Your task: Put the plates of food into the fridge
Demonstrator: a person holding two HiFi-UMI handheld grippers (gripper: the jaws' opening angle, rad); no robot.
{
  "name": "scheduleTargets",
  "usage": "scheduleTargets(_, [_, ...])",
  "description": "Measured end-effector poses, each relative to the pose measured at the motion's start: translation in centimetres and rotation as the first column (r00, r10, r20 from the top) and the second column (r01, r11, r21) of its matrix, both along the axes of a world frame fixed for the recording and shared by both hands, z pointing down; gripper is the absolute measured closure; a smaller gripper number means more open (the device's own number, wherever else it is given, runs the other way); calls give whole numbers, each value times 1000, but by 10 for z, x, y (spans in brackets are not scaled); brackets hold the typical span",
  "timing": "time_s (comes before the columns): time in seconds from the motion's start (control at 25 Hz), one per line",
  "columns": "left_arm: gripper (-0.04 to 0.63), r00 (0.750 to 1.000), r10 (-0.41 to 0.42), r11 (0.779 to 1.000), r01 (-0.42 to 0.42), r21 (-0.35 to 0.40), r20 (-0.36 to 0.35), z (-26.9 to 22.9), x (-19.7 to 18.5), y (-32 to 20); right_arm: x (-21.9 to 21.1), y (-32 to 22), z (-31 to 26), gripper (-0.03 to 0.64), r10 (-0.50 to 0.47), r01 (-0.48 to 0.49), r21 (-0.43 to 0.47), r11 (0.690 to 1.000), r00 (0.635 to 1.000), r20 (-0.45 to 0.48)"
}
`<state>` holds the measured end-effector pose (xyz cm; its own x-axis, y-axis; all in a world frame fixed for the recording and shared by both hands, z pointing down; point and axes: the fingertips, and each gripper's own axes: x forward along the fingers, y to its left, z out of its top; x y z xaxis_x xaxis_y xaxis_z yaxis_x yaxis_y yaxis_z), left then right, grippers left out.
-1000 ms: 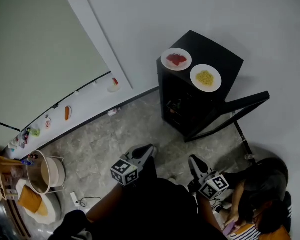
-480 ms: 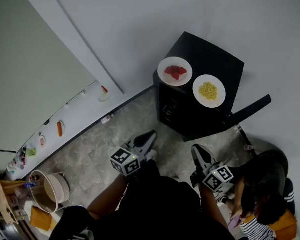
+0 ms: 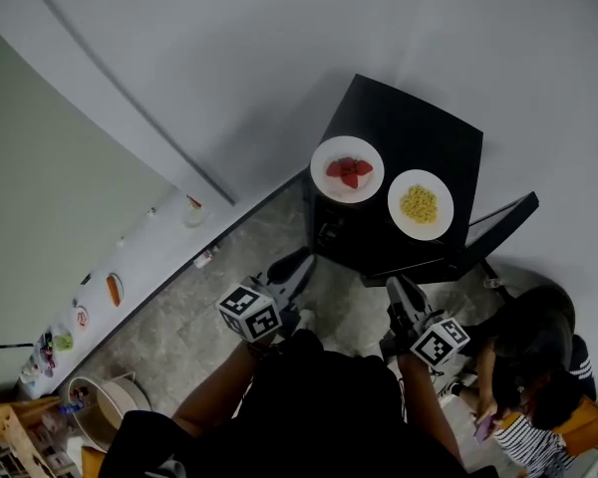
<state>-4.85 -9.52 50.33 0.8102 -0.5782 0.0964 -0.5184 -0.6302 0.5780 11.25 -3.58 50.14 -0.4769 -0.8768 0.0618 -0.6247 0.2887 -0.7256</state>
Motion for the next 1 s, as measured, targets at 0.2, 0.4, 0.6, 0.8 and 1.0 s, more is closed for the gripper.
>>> scheduleTargets(0.2, [502,1000,22,1000,-22,0,-17,-4,5,-29,15,-23,-3,578,114,-113,-11,993,991,76])
scheduleTargets(0.4, [459,998,9,999,-12,-52,-69,-8,15,-54,29,-37,-10,578,168,-168,-18,986,971,168])
scheduleTargets(0.6, [437,997,-27,998,24,-51,-71,-14,29,-65,38,-42,-11,578,151,-148,-30,989,965,215])
scheduleTargets(0.8, [437,997,-60,998,58,-37,-46,-17,27,-54,43,-46,-9,578,130,-126,-32,992,956,264])
scheduleTargets(1.0, [439,997,-76,996,75,-48,-29,-13,24,-40,52,-51,-1,576,181,-158,-91,983,912,367])
